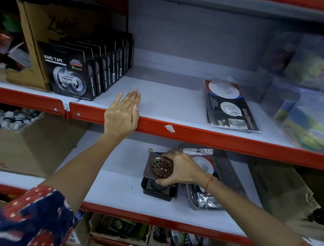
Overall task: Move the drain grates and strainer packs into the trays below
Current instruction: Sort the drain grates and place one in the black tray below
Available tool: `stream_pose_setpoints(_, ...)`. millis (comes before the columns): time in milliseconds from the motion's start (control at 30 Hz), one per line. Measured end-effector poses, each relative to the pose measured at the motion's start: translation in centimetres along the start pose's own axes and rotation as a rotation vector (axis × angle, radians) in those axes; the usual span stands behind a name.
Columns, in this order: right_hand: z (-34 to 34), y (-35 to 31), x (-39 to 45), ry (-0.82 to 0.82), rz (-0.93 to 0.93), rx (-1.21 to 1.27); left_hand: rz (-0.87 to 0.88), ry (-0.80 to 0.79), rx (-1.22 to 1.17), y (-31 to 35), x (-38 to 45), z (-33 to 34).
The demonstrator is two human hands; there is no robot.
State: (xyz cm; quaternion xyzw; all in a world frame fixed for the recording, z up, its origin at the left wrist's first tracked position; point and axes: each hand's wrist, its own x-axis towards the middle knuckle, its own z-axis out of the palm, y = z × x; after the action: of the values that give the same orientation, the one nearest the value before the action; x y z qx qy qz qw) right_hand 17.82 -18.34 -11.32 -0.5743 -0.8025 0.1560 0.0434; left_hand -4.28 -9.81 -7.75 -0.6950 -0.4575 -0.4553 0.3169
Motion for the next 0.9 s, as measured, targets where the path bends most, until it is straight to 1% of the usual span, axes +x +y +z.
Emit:
stream_pose_setpoints(100,1.9,1.4,1.4,-0.025,0.138,-0.005,0.028,0.049,-0.014,-0.3,-0.1,0.4)
stream_pose_setpoints(133,2.4,1.5,1.9,-0.069,0.200,0.021,0.036,0.059,-0.019,-0.4,-0.1,0.5)
stream_pose_setpoints(233,3.9,2.2,3.3,-0.173,0.243,0.033,0.051,0.076,-0.039,-0.5,-0.2,0.8)
stream_pose_setpoints(267,4.9,2.7,4.0,-0.191,0.240,-0.001,0.053,0.077,-0.043,-0.6,-0.2,0.9)
stream_pose_setpoints(300,5.8,3.1,4.8,-0.172,0.205,-0.003,0.056,0.080,-0.046,-0.7,-0.2,1.0)
stream_pose_setpoints(367,7.3,3.8,6.0,-0.202,0.139,-0.045,0.063,0.085,-0.044,-0.7,-0.4,1.1)
stream_pose_setpoints(400,7.9,4.0,6.5,-0.232,0.137,-0.056,0.067,0.088,-0.044,-0.8,-0.4,1.2)
stream_pose_setpoints(600,10.8,5.4,7.6,-0.277,0.137,-0.089,0.076,0.100,-0.043,-0.8,-0.3,1.3)
stream_pose_setpoints(800,10.8,5.7,7.1,-0.241,0.117,-0.046,0.070,0.086,-0.037,-0.7,-0.2,1.2)
stream_pose_setpoints(900,9.9,5.1,6.2,-0.166,0.087,-0.018,0.059,0.066,-0.042,-0.6,-0.2,1.0)
